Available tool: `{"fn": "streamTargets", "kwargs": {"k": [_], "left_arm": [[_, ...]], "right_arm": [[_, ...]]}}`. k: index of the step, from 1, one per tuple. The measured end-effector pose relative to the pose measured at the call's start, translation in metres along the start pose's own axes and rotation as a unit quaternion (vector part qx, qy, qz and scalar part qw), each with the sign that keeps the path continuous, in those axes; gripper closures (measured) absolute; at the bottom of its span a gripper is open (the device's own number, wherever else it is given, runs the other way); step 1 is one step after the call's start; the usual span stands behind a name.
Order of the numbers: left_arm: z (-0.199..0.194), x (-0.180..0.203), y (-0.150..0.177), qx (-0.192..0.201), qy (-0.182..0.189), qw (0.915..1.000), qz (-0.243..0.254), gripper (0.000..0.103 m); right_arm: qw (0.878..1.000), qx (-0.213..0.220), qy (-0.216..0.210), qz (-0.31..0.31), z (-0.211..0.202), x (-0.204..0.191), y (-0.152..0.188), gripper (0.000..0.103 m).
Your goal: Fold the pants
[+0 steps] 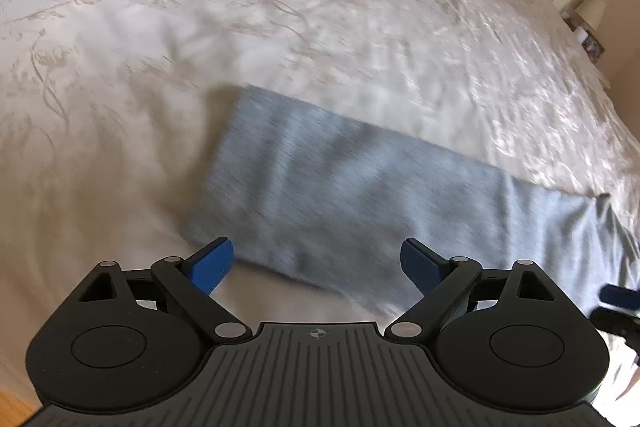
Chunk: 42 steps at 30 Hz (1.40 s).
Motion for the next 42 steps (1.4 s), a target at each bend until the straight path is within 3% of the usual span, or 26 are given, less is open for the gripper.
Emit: {"fn": "streamTargets", "kwargs": {"k": [4, 8, 11, 21, 24, 26, 27, 28, 29, 37, 42], "left_arm": [[0.018, -0.025, -0.017, -0.019, 0.012, 0.9995, 0.022, 0.012], [0.051, -0.039, -0.028, -0.065, 0.049, 0.9963, 0.028, 0.011], [0.066, -0.046, -0.031, -0.084, 0.076, 0.993, 0.034, 0.003], [0.082, -0.023, -0.047, -0.092, 0.18, 0.9787, 0.036, 0.002], [0.086, -0.018, -0.042, -0.105, 0.167, 0.9802, 0.018, 0.013], [0.083, -0.019, -0.04, -0.1, 0.154, 0.9829, 0.013, 0.047], [0.081, -0.019, -0.04, -0.096, 0.139, 0.9856, 0.013, 0.077], [0.081, -0.018, -0.04, -0.097, 0.137, 0.9858, 0.007, 0.077], [0.079, -0.016, -0.04, -0.095, 0.139, 0.9857, 0.005, 0.077], [0.059, -0.007, -0.053, -0.084, 0.142, 0.9863, -0.004, 0.078], [0.045, 0.003, -0.056, -0.073, 0.156, 0.9849, -0.011, 0.078]], "right_arm": [[1.0, 0.004, 0.011, 0.01, 0.006, -0.024, -0.003, 0.046], [1.0, 0.002, 0.023, 0.013, 0.012, -0.037, -0.003, 0.046], [0.999, 0.001, 0.03, 0.019, 0.009, -0.041, -0.003, 0.045], [0.998, -0.018, 0.047, 0.039, 0.021, -0.043, -0.007, 0.045], [0.998, -0.023, 0.047, 0.046, 0.032, -0.043, -0.012, 0.046], [0.997, -0.03, 0.046, 0.047, 0.04, -0.043, -0.016, 0.06], [0.997, -0.034, 0.048, 0.046, 0.045, -0.043, -0.018, 0.067], [0.997, -0.037, 0.05, 0.047, 0.05, -0.042, -0.021, 0.084], [0.996, -0.041, 0.056, 0.049, 0.056, -0.04, -0.024, 0.093], [0.99, -0.055, 0.081, 0.097, 0.102, -0.013, -0.048, 0.093], [0.986, -0.102, 0.077, 0.104, 0.144, -0.004, -0.048, 0.093]]}}
Point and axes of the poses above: each gripper's, at about its wrist camera, not at the fingertips, and z roughly the way its jaws point, x to its right, y to its underside, the point moved 1 cm from there along z, roughly the way its jaws point, and after that the axes turned 2 degrees about x, right-handed, at the moved point
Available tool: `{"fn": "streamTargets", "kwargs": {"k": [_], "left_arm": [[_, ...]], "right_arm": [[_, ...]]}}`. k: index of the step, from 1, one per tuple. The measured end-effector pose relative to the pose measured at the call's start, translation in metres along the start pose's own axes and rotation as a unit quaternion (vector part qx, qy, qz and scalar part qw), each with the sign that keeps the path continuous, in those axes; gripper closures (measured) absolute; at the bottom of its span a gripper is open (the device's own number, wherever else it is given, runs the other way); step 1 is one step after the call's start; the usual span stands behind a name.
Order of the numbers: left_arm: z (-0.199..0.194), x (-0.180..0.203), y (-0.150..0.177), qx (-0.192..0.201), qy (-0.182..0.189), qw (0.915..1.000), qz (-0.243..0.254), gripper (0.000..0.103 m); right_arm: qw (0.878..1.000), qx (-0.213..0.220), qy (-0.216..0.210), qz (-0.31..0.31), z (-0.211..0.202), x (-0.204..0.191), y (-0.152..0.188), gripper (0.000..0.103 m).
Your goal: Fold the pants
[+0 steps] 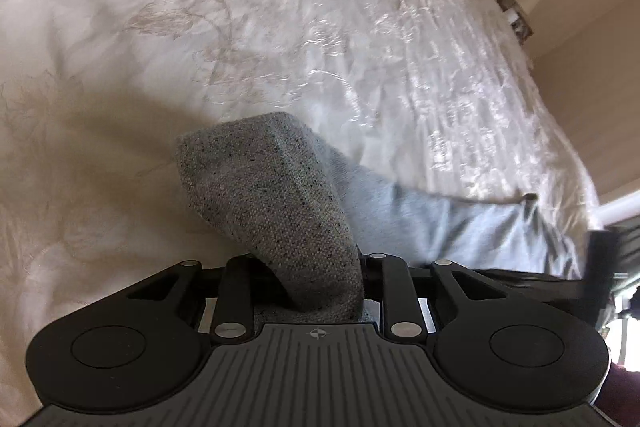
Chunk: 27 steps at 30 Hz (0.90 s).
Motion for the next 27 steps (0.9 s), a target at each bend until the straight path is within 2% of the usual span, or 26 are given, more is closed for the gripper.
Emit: {"fn": "streamTargets", "kwargs": {"k": [4, 6, 7, 8, 11, 13, 18, 23, 24, 27], "left_arm": [[-0.006, 0.023, 0.003, 0.015, -0.005, 0.9999, 0.007, 0.078], [-0.013, 0.039, 0.001, 0.026, 0.0, 0.9996, 0.007, 0.078], [-0.018, 0.048, 0.0, 0.033, 0.003, 0.9994, 0.008, 0.078], [-0.023, 0.061, -0.002, 0.041, 0.006, 0.999, 0.015, 0.078], [-0.031, 0.104, -0.004, 0.062, -0.001, 0.9963, 0.061, 0.078], [-0.026, 0.132, -0.003, 0.061, 0.002, 0.9942, 0.088, 0.078], [0.027, 0.21, 0.013, 0.038, -0.007, 0.9893, 0.141, 0.077], [0.113, 0.272, 0.046, -0.011, -0.028, 0.9864, 0.162, 0.075], [0.128, 0.28, 0.053, -0.02, -0.031, 0.9859, 0.163, 0.072], [0.172, 0.303, 0.071, -0.056, -0.029, 0.9854, 0.158, 0.047]], "right_arm": [[1.0, -0.005, -0.01, -0.003, 0.006, 0.004, -0.007, 0.095], [1.0, 0.013, -0.025, -0.004, -0.006, 0.01, -0.008, 0.095], [0.999, 0.025, -0.03, 0.0, -0.015, 0.014, -0.006, 0.091], [0.999, 0.037, -0.035, 0.008, -0.024, 0.02, -0.004, 0.088], [0.996, 0.058, -0.053, 0.039, -0.049, 0.046, 0.009, 0.088], [0.995, 0.064, -0.057, 0.052, -0.06, 0.066, 0.02, 0.087], [0.993, 0.064, -0.061, 0.082, -0.08, 0.119, 0.045, 0.087], [0.991, 0.058, -0.056, 0.104, -0.097, 0.188, 0.068, 0.084], [0.992, 0.057, -0.053, 0.101, -0.1, 0.199, 0.072, 0.084], [0.994, 0.048, -0.044, 0.086, -0.104, 0.231, 0.081, 0.084]]}}
Point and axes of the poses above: each gripper's, at about its wrist camera, not at the fingertips, and z roughly the way its jaws point, x to its right, y to its underside, the point moved 1 cm from there along z, roughly the way its jaws point, and after that the axes turned 2 degrees about x, right-handed, at the moved point
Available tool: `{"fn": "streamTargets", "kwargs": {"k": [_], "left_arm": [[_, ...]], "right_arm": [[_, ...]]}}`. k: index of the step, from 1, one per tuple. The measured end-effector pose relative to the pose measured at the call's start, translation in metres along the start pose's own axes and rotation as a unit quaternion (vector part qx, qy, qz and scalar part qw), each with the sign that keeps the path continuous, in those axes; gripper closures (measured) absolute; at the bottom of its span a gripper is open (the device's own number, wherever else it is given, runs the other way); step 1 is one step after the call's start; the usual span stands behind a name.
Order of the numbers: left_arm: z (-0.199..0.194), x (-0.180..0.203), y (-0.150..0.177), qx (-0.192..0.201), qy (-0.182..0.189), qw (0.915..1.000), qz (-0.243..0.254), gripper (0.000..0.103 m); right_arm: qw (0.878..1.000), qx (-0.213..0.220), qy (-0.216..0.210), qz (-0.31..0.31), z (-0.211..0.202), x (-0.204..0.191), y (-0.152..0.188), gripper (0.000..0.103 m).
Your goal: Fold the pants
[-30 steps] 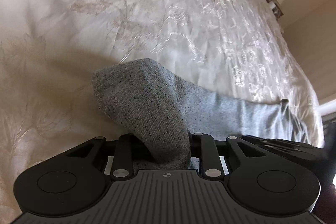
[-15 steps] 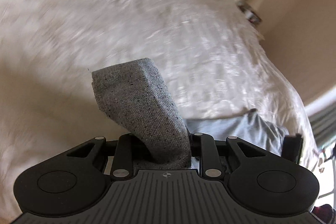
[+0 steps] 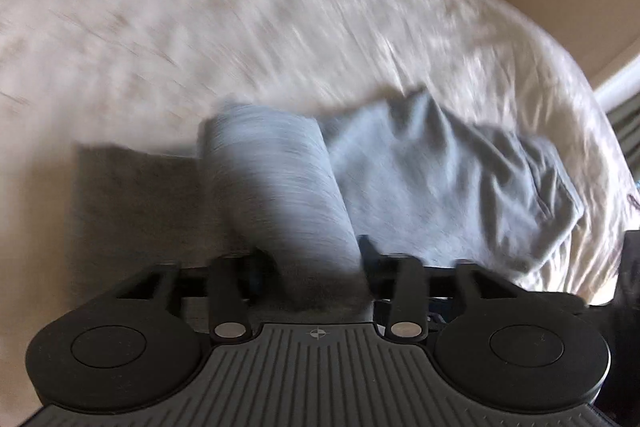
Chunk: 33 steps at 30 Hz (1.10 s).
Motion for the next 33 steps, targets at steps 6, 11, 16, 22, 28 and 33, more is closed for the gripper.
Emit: {"fn": "streamTargets", "kwargs": {"k": [6, 11, 16, 22, 28, 33], "left_arm": [[0.015, 0.041, 0.002, 0.004, 0.005, 0.9999, 0.014, 0.021], [-0.017, 0.035, -0.002, 0.053, -0.046, 0.9974, 0.017, 0.02], [-0.037, -0.02, 0.014, 0.048, -0.119, 0.9914, -0.025, 0.02], [-0.024, -0.079, 0.038, -0.018, -0.155, 0.9857, -0.064, 0.02], [-0.004, -0.108, 0.044, -0.055, -0.142, 0.983, -0.103, 0.013], [-0.025, -0.106, 0.039, -0.029, -0.134, 0.9866, -0.088, 0.013]], "right_arm": [[1.0, -0.009, -0.002, -0.01, -0.015, 0.054, -0.003, 0.078], [0.999, 0.012, -0.03, -0.016, -0.016, 0.065, -0.023, 0.06], [0.997, 0.012, -0.071, 0.019, -0.005, 0.07, -0.037, 0.051], [0.995, 0.044, -0.053, 0.072, -0.004, 0.076, -0.044, 0.046], [0.995, 0.029, -0.065, 0.07, 0.006, 0.07, -0.051, 0.033], [0.996, -0.004, -0.054, 0.07, 0.041, 0.066, -0.051, 0.025]]}}
Point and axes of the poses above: each gripper's, at about its wrist camera, not at the fingertips, and z roughly the way its jaws point, x to its right, y to its underside, the point moved 1 cm from there along z, roughly the way its jaws point, and after that the axes turned 2 degrees about x, right-handed, at the moved point
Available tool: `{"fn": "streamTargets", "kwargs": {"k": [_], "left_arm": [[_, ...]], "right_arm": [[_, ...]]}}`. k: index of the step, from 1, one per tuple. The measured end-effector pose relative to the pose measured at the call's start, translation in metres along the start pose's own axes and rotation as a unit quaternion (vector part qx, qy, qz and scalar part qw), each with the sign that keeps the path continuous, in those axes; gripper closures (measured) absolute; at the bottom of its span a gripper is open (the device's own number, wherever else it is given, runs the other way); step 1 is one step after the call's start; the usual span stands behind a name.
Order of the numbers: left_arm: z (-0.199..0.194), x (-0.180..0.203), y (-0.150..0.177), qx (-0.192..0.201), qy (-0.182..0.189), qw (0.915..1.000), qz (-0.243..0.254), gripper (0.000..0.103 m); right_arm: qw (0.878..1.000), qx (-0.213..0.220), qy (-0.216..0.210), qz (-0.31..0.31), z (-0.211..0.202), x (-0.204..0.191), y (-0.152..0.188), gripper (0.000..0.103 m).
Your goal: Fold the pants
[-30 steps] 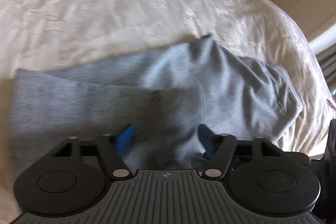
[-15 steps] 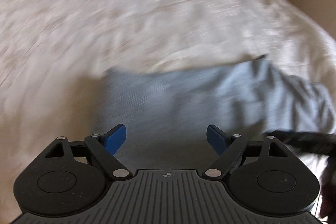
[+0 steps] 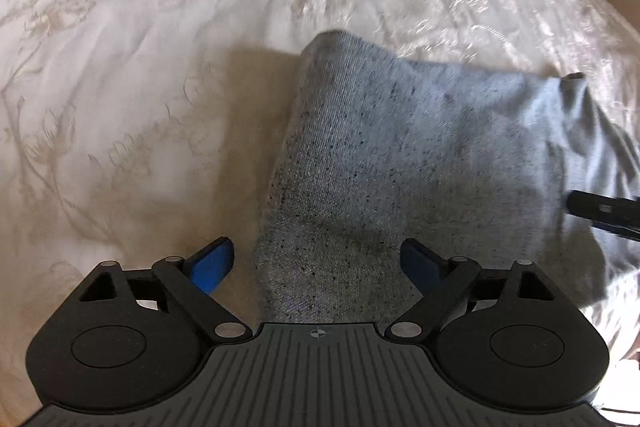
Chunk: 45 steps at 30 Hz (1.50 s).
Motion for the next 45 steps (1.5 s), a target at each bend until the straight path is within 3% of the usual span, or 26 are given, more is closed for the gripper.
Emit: {"fn": "streamTargets", "kwargs": {"k": [1, 2, 3, 4, 5, 7, 10, 13, 19, 24, 28, 30, 32, 33, 35, 41, 45], "left_arm": [[-0.004, -0.001, 0.001, 0.003, 0.003, 1.0, 0.003, 0.013], [-0.009, -0.002, 0.001, 0.007, 0.005, 0.9999, 0.007, 0.013], [-0.013, -0.004, 0.001, 0.011, 0.004, 0.9999, 0.011, 0.013], [-0.016, -0.006, 0.002, 0.015, 0.002, 0.9998, 0.013, 0.013], [-0.021, -0.009, 0.002, 0.02, 0.001, 0.9997, 0.014, 0.013], [-0.028, -0.012, 0.001, 0.031, 0.002, 0.9994, 0.014, 0.013], [-0.036, -0.008, -0.004, 0.048, 0.007, 0.9986, 0.022, 0.012], [-0.034, 0.001, -0.017, 0.065, 0.015, 0.9973, 0.032, 0.012], [-0.01, 0.003, -0.044, 0.068, -0.001, 0.9974, 0.024, 0.012], [-0.002, -0.015, -0.063, 0.076, -0.012, 0.9969, -0.011, 0.012], [0.025, -0.027, -0.072, 0.043, -0.045, 0.998, 0.013, 0.009], [0.033, -0.032, -0.074, 0.036, -0.044, 0.998, 0.028, 0.003], [0.028, -0.034, -0.075, 0.041, -0.04, 0.9976, 0.039, 0.003], [0.021, -0.034, -0.073, 0.051, -0.037, 0.9971, 0.042, 0.004], [0.005, -0.034, -0.065, 0.068, -0.036, 0.9958, 0.05, 0.004], [-0.041, -0.032, -0.008, 0.095, 0.013, 0.9922, 0.079, 0.004], [-0.056, -0.019, 0.036, 0.082, 0.041, 0.9887, 0.119, 0.004]], "right_arm": [[1.0, -0.003, -0.003, 0.007, 0.004, 0.001, 0.0, 0.026], [1.0, -0.004, -0.008, 0.011, 0.007, 0.001, 0.0, 0.035], [1.0, -0.009, -0.016, 0.015, 0.008, 0.0, -0.002, 0.05], [0.999, -0.02, -0.022, 0.018, 0.009, -0.002, -0.003, 0.082], [0.999, -0.025, -0.019, 0.012, 0.008, -0.007, -0.005, 0.092], [0.999, -0.015, -0.021, -0.04, -0.004, -0.024, -0.012, 0.094], [0.99, 0.019, -0.025, -0.134, -0.031, -0.06, -0.025, 0.094], [0.984, 0.049, -0.004, -0.169, -0.038, -0.075, -0.039, 0.095], [0.988, -0.004, 0.053, -0.144, 0.013, -0.06, -0.049, 0.094], [0.989, -0.013, 0.079, -0.122, 0.012, -0.047, -0.036, 0.094], [0.991, -0.018, 0.094, -0.098, 0.015, -0.034, -0.025, 0.094], [0.992, -0.017, 0.095, -0.083, 0.016, -0.029, -0.024, 0.092], [0.993, -0.013, 0.093, -0.067, 0.014, -0.026, -0.025, 0.082], [0.994, -0.011, 0.087, -0.057, 0.012, -0.025, -0.025, 0.08], [0.996, -0.005, 0.084, -0.043, 0.006, -0.023, -0.022, 0.062], [0.995, 0.015, 0.086, -0.055, -0.018, -0.04, 0.0, 0.059], [0.995, 0.019, 0.087, -0.055, -0.019, -0.048, 0.012, 0.056]]}}
Point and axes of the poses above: each gripper's, at about its wrist camera, not at the fingertips, and z roughly the way its jaws point, x to its right, y to its underside, the point moved 1 cm from there along z, roughly the way its jaws point, and after that the axes turned 2 degrees about x, right-handed, at the moved point
